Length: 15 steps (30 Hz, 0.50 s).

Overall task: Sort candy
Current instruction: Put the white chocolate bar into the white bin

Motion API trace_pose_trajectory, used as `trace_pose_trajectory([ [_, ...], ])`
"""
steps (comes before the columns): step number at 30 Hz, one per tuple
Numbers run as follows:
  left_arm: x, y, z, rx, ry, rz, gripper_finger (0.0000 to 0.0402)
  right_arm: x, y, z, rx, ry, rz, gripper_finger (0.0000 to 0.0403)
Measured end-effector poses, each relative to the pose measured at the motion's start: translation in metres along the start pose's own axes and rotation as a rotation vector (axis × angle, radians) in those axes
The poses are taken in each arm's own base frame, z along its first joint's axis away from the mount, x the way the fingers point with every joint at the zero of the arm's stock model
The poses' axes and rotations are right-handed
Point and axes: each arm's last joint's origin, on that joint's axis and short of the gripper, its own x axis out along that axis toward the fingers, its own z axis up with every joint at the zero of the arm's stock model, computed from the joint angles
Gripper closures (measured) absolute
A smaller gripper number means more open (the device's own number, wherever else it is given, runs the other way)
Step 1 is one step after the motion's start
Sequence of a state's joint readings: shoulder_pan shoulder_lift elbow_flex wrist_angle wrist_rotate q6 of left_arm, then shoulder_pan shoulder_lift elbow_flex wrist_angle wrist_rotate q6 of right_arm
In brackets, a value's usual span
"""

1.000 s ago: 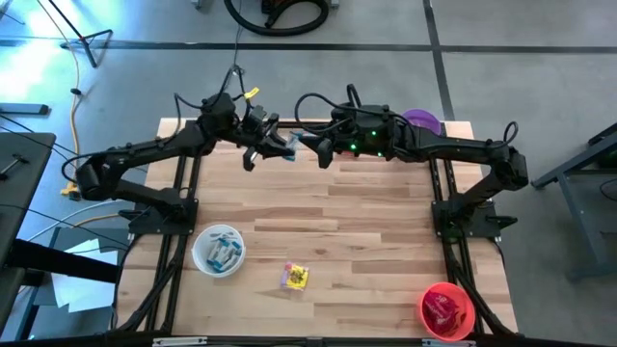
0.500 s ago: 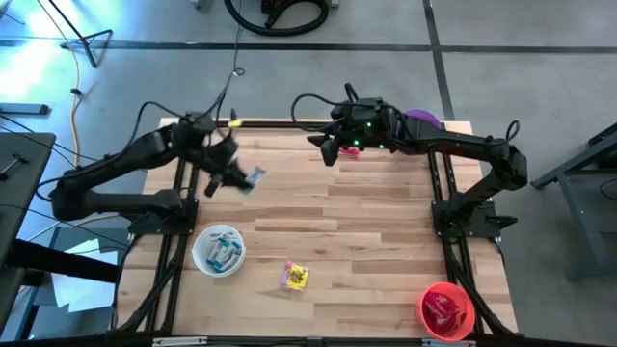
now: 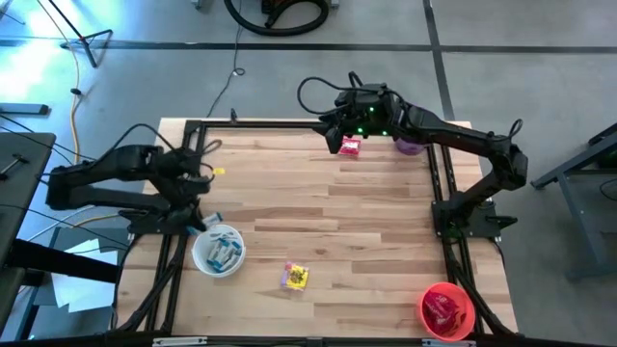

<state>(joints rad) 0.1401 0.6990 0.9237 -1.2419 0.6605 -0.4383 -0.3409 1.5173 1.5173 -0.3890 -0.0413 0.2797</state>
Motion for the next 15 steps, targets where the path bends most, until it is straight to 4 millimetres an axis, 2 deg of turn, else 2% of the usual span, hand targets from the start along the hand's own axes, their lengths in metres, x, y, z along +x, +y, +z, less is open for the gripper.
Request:
trace_pose_trajectory([
  [9,0.047,0.019,0.0,0.028,0.145,-0.025,0.039,-0.001,-0.011,-0.008,0.015,0.1,-0.052,0.021],
  [15,0.069,0.027,0.0,0.055,0.153,-0.01,0.0363,-0.002,-0.022,-0.01,0.011,0.133,-0.107,0.021],
])
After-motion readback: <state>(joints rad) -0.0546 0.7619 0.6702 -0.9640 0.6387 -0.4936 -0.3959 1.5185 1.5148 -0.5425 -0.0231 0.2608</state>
